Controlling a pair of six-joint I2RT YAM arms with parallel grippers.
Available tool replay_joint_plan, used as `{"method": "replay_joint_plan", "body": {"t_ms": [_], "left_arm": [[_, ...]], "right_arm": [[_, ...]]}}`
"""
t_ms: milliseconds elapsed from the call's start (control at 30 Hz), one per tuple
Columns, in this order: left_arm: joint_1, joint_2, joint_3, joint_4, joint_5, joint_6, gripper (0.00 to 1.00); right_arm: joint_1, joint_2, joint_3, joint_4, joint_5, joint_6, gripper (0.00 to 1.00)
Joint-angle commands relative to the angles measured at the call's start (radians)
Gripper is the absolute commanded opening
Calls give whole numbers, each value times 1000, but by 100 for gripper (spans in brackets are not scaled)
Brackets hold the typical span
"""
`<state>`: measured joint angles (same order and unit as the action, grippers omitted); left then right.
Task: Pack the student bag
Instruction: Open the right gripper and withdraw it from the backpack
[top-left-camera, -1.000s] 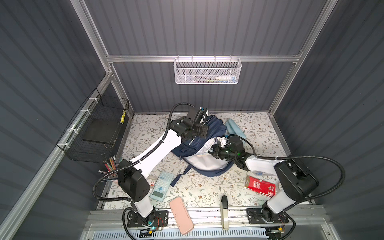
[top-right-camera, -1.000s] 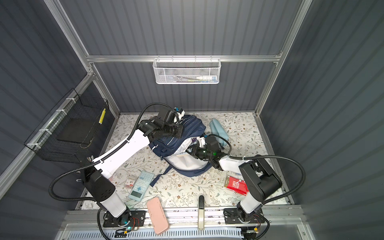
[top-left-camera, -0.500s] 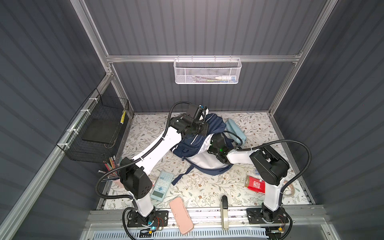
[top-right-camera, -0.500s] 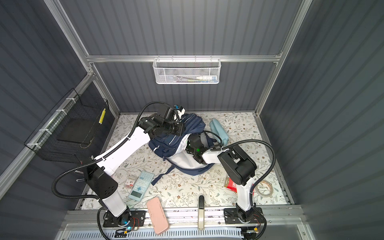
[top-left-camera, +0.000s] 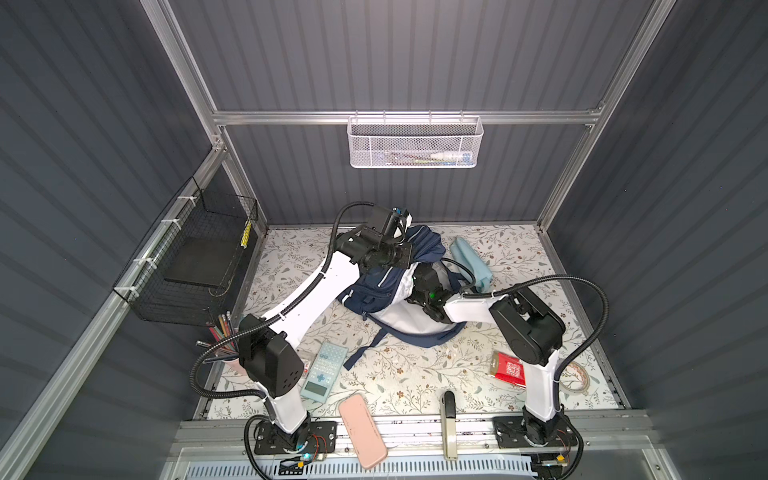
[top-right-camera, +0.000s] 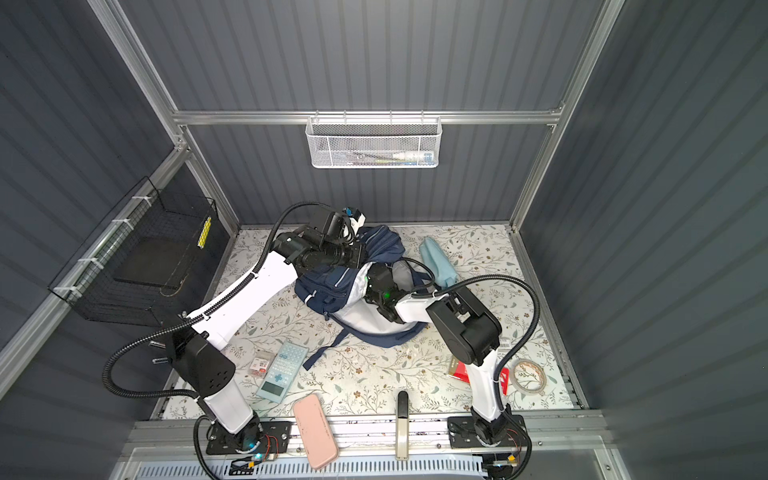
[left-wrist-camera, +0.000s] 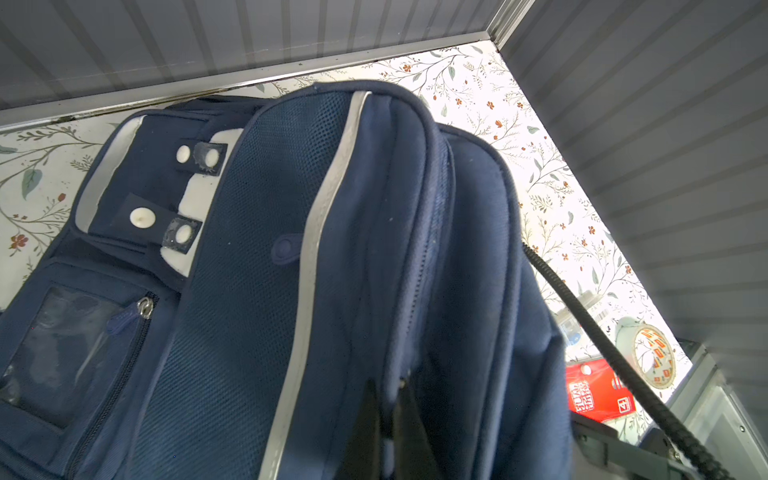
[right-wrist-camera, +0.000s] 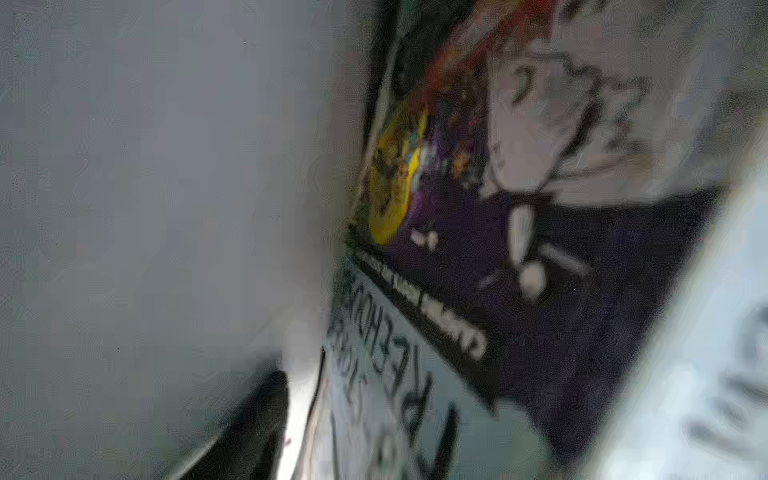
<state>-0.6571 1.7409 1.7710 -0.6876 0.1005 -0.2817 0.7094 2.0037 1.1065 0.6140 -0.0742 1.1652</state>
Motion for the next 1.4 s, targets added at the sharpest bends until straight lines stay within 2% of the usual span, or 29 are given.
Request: {"method": "replay_joint_plan", "body": {"t_ms": [0, 167, 433, 500, 600, 633, 733, 767, 800, 933, 1033, 1133, 1200, 1333, 1367], "left_arm": [[1, -44, -6, 111, 61, -21, 0], [1, -57, -26, 125, 60, -26, 0], [1, -75, -54, 144, 88, -44, 0], [1, -76, -62, 147, 89, -45, 0], [1, -71, -69, 160, 102, -53, 0], [1, -69, -70, 166, 109, -57, 0], [1, -65, -66, 165, 116, -62, 0], [1, -64, -64, 166, 118, -64, 0], [1, -64, -63, 165, 122, -67, 0], [1, -57, -63, 174, 151, -83, 0], [1, -51, -71, 179, 148, -89, 0], [1, -48, -83, 184, 133, -93, 0], [1, -42, -95, 191, 123, -104, 0], [2, -34, -145, 242, 132, -150, 0], [1, -31, -162, 261, 143, -162, 4]], "right_arm": [[-9, -91, -38, -60, -68, -42, 71], [-19, -152, -117, -135, -94, -70, 79], [-91, -226, -218, -150, -92, -130, 80], [-94, -246, -221, -159, -91, -182, 74], [-90, -224, -181, -177, -111, -218, 57], [-91, -205, -163, -173, -120, -218, 50], [-90, -141, -115, -138, -126, -206, 19], [-89, -129, -104, -128, -116, -203, 12], [-90, -113, -88, -130, -118, -200, 11], [-88, -46, -22, -99, -153, -179, 17], [-76, -53, -48, -39, -129, -174, 22], [-76, -134, -146, -13, -122, -198, 34], [-75, -224, -219, -89, -103, -228, 39], [-76, -419, -453, -115, -66, -202, 42], [-69, -477, -510, -134, -52, -203, 43]]}}
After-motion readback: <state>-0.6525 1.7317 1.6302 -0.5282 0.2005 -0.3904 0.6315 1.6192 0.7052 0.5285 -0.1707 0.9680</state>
